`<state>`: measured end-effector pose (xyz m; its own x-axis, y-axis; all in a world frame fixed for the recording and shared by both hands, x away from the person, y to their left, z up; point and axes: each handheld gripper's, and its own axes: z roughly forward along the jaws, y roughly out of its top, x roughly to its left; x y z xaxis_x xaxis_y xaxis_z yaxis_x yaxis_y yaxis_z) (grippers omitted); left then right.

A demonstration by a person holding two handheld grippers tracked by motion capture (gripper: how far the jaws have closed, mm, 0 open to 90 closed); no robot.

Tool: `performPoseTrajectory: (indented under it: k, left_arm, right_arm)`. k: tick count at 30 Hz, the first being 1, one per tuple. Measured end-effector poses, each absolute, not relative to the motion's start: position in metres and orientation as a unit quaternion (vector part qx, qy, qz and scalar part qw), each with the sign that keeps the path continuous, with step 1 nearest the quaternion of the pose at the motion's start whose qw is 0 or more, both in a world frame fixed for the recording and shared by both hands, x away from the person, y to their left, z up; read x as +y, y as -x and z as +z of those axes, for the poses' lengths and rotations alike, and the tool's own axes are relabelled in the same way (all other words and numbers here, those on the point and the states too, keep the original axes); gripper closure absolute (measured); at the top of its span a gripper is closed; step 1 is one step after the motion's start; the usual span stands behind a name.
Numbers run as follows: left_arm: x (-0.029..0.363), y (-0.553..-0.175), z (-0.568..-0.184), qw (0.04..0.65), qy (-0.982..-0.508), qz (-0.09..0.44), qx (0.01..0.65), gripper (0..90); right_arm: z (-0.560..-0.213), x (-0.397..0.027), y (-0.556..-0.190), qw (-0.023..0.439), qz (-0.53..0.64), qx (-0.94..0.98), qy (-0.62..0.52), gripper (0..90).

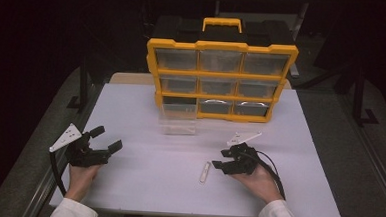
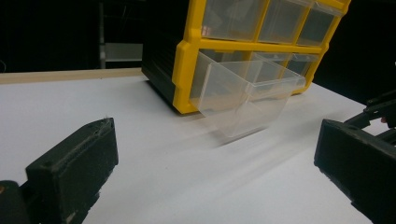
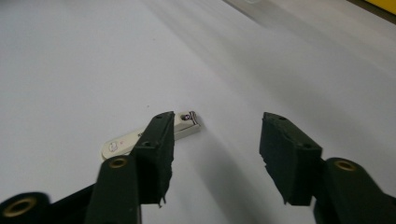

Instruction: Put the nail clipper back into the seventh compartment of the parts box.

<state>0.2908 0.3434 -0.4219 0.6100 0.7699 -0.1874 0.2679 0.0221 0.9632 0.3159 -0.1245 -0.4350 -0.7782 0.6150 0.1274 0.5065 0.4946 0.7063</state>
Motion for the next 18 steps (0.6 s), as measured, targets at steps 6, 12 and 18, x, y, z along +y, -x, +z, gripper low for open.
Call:
performPoseTrajectory:
  k: [6, 12, 18]
  left_arm:
    - [0.343, -0.291, -0.422, 0.599, -0.668, 0.209, 0.388, 0.0]
    - [0.344, -0.291, -0.422, 0.6, -0.667, 0.208, 0.389, 0.0]
    - [0.344, -0.291, -0.422, 0.603, -0.666, 0.205, 0.389, 0.0]
  right_arm:
    - [-0.439, -0.118, -0.316, 0.066, 0.381, 0.865, -0.32, 57.3]
    - [-0.442, -0.113, -0.315, 0.067, 0.382, 0.866, -0.315, 78.1]
    - [-0.445, -0.109, -0.314, 0.07, 0.367, 0.872, -0.317, 88.4]
